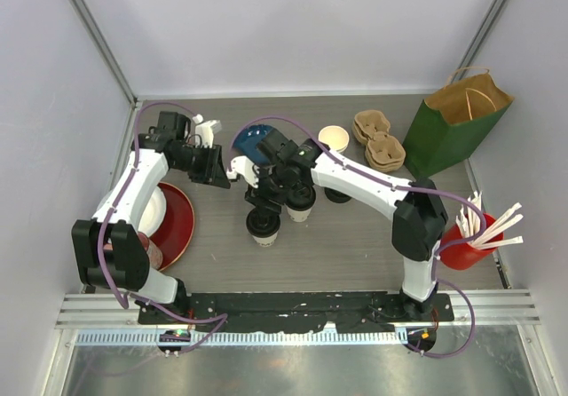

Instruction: Pack the takeout coffee

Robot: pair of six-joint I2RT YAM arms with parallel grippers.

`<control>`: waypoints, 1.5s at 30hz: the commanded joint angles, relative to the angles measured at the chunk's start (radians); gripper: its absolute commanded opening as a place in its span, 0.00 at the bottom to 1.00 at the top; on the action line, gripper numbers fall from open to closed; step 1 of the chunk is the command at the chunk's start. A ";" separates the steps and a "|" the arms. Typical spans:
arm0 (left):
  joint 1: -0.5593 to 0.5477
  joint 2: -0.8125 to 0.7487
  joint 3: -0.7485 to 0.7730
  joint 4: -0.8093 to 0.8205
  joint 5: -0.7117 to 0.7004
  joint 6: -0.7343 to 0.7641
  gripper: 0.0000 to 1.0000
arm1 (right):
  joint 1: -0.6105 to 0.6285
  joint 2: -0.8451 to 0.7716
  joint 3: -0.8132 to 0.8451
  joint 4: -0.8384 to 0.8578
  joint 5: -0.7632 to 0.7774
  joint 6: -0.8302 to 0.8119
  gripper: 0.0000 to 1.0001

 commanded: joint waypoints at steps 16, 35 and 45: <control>0.015 -0.019 0.020 -0.004 0.008 0.021 0.34 | -0.005 -0.031 -0.010 0.110 0.022 -0.008 0.06; 0.061 -0.008 0.053 -0.008 0.011 0.029 0.33 | -0.069 0.015 0.022 0.287 0.361 0.221 0.01; 0.064 0.004 0.061 -0.008 0.013 0.029 0.33 | -0.069 0.058 0.074 0.252 0.370 0.228 0.01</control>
